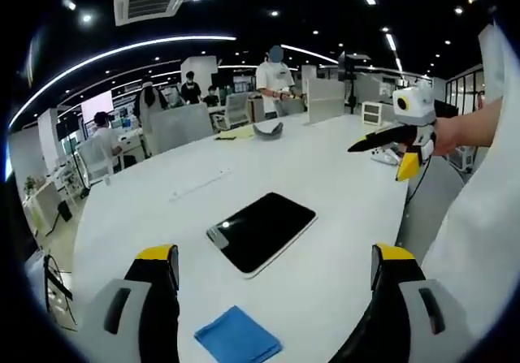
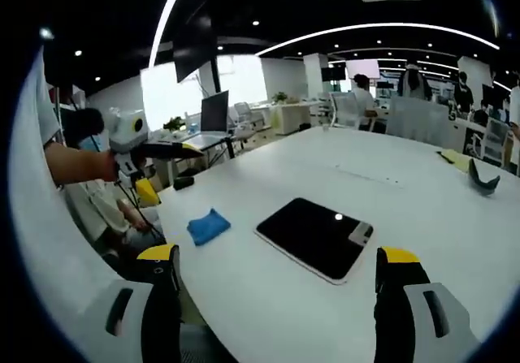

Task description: Wipe the mirror surface with the cleaning cloth until all visible marks leave the cleaned area.

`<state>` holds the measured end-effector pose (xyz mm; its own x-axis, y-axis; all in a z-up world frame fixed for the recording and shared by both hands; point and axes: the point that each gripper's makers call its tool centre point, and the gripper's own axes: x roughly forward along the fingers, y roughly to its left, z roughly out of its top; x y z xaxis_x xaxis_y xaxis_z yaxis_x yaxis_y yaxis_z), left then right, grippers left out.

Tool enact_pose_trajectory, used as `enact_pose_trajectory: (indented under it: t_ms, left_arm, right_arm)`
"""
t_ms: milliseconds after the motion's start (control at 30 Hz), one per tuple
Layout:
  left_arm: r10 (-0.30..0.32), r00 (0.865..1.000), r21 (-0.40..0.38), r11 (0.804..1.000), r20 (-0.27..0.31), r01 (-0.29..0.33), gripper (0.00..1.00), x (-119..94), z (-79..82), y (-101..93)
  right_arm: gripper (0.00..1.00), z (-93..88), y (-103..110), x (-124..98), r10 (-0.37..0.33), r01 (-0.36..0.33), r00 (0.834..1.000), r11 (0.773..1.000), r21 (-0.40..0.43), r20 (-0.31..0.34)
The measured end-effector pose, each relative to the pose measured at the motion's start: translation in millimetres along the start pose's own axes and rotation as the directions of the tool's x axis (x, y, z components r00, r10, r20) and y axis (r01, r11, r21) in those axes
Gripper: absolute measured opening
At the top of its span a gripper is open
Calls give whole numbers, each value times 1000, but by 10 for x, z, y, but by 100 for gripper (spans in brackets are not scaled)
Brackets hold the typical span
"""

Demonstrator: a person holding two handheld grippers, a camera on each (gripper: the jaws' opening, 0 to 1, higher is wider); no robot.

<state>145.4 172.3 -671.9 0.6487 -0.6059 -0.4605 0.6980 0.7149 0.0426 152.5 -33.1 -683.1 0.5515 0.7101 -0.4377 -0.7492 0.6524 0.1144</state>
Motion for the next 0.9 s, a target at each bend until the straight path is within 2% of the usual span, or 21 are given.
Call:
enact_pose_trajectory:
  t_ms: [367, 900]
  left_arm:
    - [-7, 1000, 2, 1000, -22, 7, 99, -24, -56, -6]
    - [-11, 1000, 5, 1000, -21, 11, 99, -38, -37, -35]
  right_arm:
    - [100, 12, -7, -29, 2, -2, 1000, 1000, -12, 2]
    - [100, 39, -5, -46, -1, 1, 1000, 1000, -17, 11]
